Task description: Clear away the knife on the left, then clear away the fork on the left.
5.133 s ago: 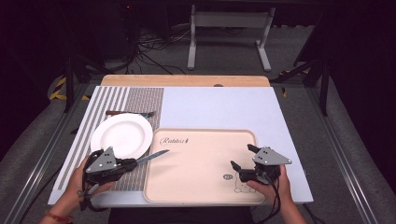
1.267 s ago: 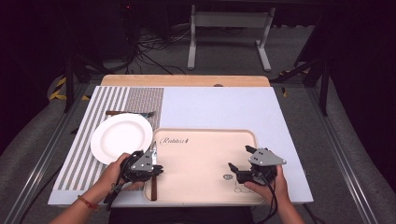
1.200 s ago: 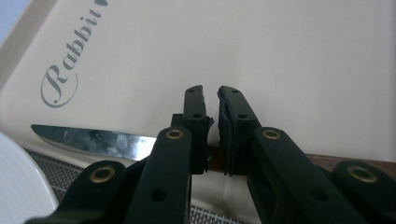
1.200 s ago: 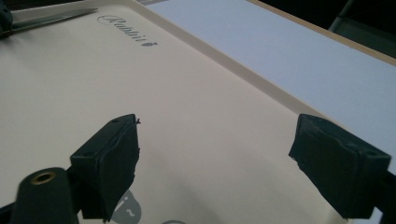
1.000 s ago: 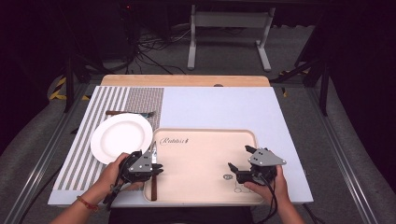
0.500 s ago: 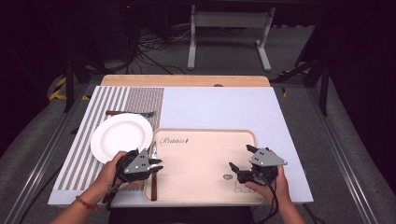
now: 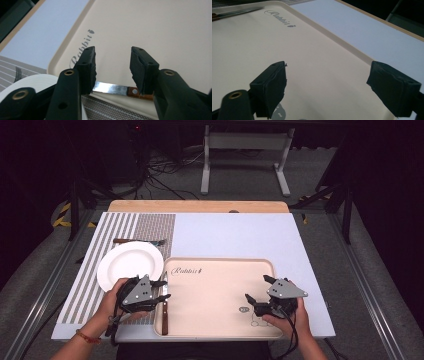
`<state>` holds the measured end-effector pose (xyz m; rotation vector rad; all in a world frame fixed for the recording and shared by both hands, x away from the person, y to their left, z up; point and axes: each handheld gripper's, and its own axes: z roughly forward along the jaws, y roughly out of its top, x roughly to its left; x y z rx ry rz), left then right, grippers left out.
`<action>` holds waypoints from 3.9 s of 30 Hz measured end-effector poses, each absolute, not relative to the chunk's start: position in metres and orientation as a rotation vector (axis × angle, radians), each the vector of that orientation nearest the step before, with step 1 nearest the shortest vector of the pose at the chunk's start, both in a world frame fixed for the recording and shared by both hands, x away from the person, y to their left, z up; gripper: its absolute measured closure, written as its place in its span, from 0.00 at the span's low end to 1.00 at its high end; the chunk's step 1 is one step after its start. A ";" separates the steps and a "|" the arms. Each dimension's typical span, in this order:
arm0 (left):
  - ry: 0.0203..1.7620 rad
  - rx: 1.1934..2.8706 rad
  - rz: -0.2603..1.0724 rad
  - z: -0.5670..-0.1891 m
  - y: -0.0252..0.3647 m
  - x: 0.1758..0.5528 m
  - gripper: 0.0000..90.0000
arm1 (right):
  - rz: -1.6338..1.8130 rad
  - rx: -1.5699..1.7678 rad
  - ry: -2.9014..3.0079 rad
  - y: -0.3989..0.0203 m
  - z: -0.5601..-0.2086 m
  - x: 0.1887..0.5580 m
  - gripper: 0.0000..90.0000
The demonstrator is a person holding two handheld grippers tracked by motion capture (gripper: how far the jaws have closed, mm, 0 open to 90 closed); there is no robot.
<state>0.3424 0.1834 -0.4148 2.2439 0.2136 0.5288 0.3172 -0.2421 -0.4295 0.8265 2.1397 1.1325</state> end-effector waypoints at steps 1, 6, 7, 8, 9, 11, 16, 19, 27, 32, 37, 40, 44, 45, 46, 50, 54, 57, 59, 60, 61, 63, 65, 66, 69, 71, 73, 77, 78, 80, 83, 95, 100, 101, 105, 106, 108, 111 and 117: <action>0.226 2.238 0.529 -0.414 0.185 0.343 0.59 | 1.132 0.827 2.141 -0.242 -0.430 0.317 0.17; 0.246 2.207 0.579 -0.409 0.193 0.344 0.47 | 1.127 0.822 2.144 -0.241 -0.430 0.317 0.17; 0.266 2.200 0.597 -0.409 0.195 0.344 0.45 | 1.126 0.822 2.145 -0.241 -0.430 0.317 0.17; 0.274 2.198 0.605 -0.409 0.196 0.344 0.39 | 1.128 0.826 2.146 -0.241 -0.430 0.317 0.17; 0.287 2.195 0.616 -0.408 0.198 0.345 0.36 | 1.129 0.827 2.145 -0.241 -0.431 0.318 0.17; 0.320 2.162 0.611 -0.406 0.202 0.346 0.30 | 1.126 0.829 2.147 -0.241 -0.431 0.319 0.17; 0.357 2.086 0.602 -0.400 0.211 0.347 0.21 | 1.124 0.824 2.151 -0.241 -0.431 0.318 0.17; 0.393 2.034 0.596 -0.397 0.218 0.349 0.16 | 1.143 0.816 2.144 -0.242 -0.431 0.318 0.17; 0.404 1.999 0.672 -0.393 0.238 0.352 0.14 | 1.161 0.799 2.133 -0.242 -0.429 0.316 0.17; 0.463 1.920 0.685 -0.390 0.256 0.356 0.14 | 1.173 0.794 2.129 -0.243 -0.428 0.316 0.17; 0.514 1.878 0.728 -0.389 0.271 0.361 0.14 | 1.168 0.791 2.123 -0.243 -0.428 0.316 0.17; 0.542 1.887 0.726 -0.391 0.279 0.364 0.14 | 1.166 0.795 2.123 -0.244 -0.428 0.316 0.17; 0.571 1.903 0.756 -0.393 0.291 0.368 0.15 | 1.163 0.801 2.119 -0.244 -0.428 0.316 0.17; 0.576 1.895 0.754 -0.393 0.294 0.369 0.15 | 1.166 0.804 2.120 -0.244 -0.428 0.317 0.17; 0.576 1.895 0.754 -0.393 0.294 0.369 0.15 | 1.165 0.807 2.121 -0.244 -0.428 0.317 0.17; 0.614 1.889 0.746 -0.396 0.305 0.373 0.13 | 1.153 0.798 2.123 -0.243 -0.428 0.316 0.18; 0.641 1.889 0.761 -0.398 0.313 0.376 0.12 | 1.158 0.804 2.119 -0.244 -0.428 0.317 0.17; 0.664 1.890 0.769 -0.400 0.319 0.378 0.12 | 1.160 0.812 2.120 -0.244 -0.428 0.318 0.17; 0.679 1.891 0.777 -0.402 0.324 0.380 0.12 | 1.161 0.814 2.120 -0.244 -0.429 0.318 0.17; 0.690 1.897 0.782 -0.403 0.327 0.381 0.12 | 1.161 0.815 2.120 -0.244 -0.429 0.319 0.17; 0.708 1.900 0.780 -0.404 0.330 0.383 0.12 | 1.160 0.817 2.121 -0.244 -0.429 0.319 0.17; 0.729 1.899 0.780 -0.406 0.335 0.386 0.12 | 1.159 0.824 2.123 -0.243 -0.429 0.320 0.17; 0.750 1.896 0.787 -0.408 0.340 0.389 0.12 | 1.159 0.825 2.125 -0.244 -0.430 0.320 0.17; 0.762 1.896 0.797 -0.409 0.343 0.390 0.12 | 1.158 0.830 2.125 -0.244 -0.431 0.321 0.17; 0.789 1.893 0.786 -0.413 0.349 0.394 0.13 | 1.158 0.839 2.123 -0.246 -0.431 0.322 0.17; 0.804 1.906 0.793 -0.415 0.351 0.395 0.13 | 1.160 0.846 2.122 -0.246 -0.431 0.321 0.17; 0.818 1.905 0.787 -0.417 0.355 0.397 0.13 | 1.156 0.844 2.122 -0.246 -0.431 0.320 0.17; 0.829 1.932 0.804 -0.420 0.359 0.399 0.14 | 1.148 0.844 2.122 -0.245 -0.431 0.321 0.17; 0.837 1.929 0.796 -0.421 0.361 0.399 0.14 | 1.147 0.845 2.120 -0.245 -0.431 0.321 0.17; 0.843 1.926 0.797 -0.421 0.362 0.399 0.14 | 1.153 0.857 2.117 -0.246 -0.432 0.321 0.17; 0.844 1.917 0.803 -0.419 0.364 0.399 0.14 | 1.149 0.862 2.124 -0.247 -0.433 0.320 0.17; 0.804 1.999 0.782 -0.407 0.374 0.445 0.36 | 1.137 0.907 2.136 -0.244 -0.434 0.325 0.18; 0.826 2.075 0.748 -0.418 0.370 0.486 0.39 | 1.134 0.962 2.118 -0.247 -0.435 0.327 0.18; 0.832 2.081 0.722 -0.422 0.370 0.493 0.39 | 1.126 0.972 2.115 -0.248 -0.435 0.327 0.18; 0.883 2.159 0.683 -0.443 0.368 0.519 0.39 | 1.107 1.008 2.102 -0.253 -0.438 0.324 0.19; 0.897 2.174 0.694 -0.446 0.368 0.523 0.39 | 1.106 1.025 2.101 -0.255 -0.440 0.323 0.19; 0.909 2.156 0.671 -0.450 0.372 0.530 0.39 | 1.094 1.043 2.105 -0.256 -0.442 0.322 0.19; 0.881 2.169 0.663 -0.451 0.370 0.535 0.39 | 1.090 1.052 2.106 -0.257 -0.443 0.321 0.19; 0.833 2.248 0.648 -0.451 0.357 0.548 0.40 | 1.075 1.058 2.106 -0.258 -0.443 0.319 0.20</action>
